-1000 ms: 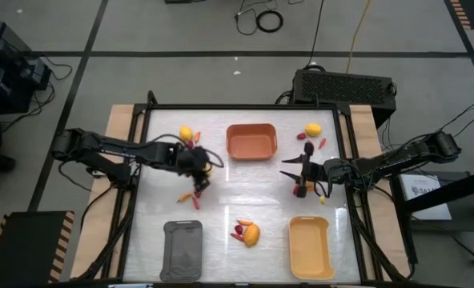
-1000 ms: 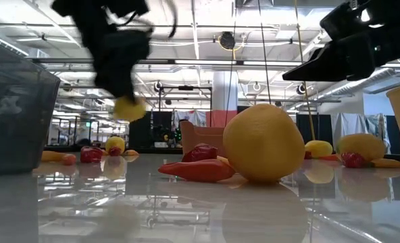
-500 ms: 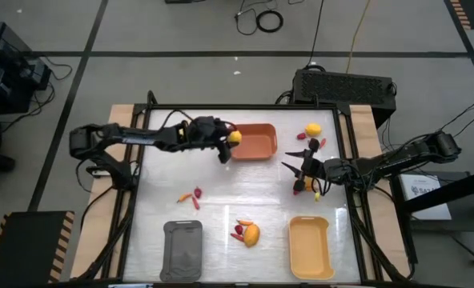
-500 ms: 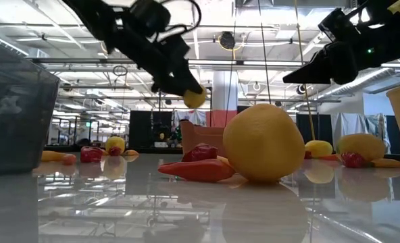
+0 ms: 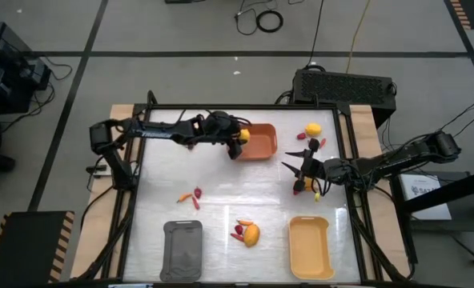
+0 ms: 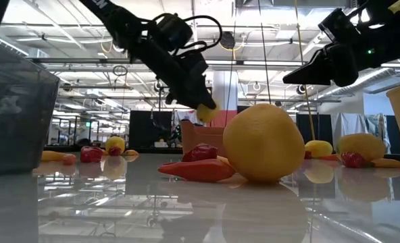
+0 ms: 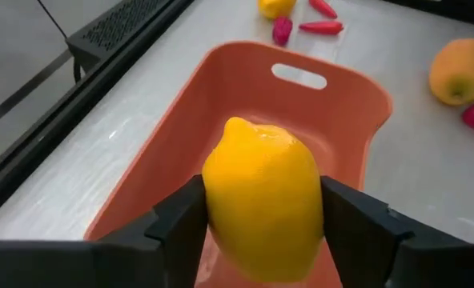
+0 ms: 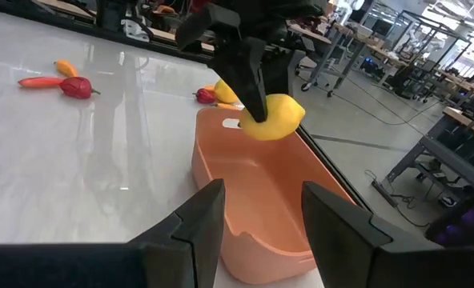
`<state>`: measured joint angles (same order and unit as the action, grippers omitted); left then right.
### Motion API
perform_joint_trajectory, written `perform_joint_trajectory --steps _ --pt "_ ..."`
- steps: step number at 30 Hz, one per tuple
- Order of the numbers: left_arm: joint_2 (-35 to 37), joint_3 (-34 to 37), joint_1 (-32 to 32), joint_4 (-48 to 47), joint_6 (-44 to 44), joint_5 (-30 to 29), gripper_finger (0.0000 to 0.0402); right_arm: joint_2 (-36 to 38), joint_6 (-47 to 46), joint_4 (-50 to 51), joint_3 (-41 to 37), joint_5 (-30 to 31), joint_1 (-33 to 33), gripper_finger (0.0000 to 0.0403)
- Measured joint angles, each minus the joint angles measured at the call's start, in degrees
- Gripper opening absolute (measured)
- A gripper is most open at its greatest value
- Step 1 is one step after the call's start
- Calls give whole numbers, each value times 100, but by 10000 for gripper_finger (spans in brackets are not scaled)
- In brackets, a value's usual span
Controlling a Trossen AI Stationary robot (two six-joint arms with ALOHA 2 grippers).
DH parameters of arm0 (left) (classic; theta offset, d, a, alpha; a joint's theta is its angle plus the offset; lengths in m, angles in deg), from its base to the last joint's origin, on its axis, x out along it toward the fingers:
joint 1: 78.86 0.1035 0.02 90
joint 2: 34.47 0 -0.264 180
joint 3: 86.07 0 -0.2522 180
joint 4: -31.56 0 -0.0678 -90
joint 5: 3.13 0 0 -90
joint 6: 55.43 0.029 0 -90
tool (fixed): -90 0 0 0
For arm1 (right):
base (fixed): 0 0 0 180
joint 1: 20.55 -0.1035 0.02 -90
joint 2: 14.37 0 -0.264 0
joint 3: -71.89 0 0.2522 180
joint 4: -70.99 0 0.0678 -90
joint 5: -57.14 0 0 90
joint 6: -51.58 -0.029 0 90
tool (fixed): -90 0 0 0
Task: Sort produce into baskets
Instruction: Put the yellow lemon into the orange bin
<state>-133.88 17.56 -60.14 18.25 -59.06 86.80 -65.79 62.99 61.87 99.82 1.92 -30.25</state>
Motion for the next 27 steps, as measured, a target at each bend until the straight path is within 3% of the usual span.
perform_joint_trajectory --steps 7,12,20,27 --pt "-2 -184 -3 -300 8 0 291 0 1 -5 0 3 0 157" --pt "73 -307 -2 -565 123 93 305 0 1 -51 0 1 0 157" --pt "570 -850 11 -2492 89 -339 306 0 1 -98 0 -1 0 157" --pt "1099 -891 208 -4134 -1091 -772 306 0 -12 -98 0 -3 0 157"
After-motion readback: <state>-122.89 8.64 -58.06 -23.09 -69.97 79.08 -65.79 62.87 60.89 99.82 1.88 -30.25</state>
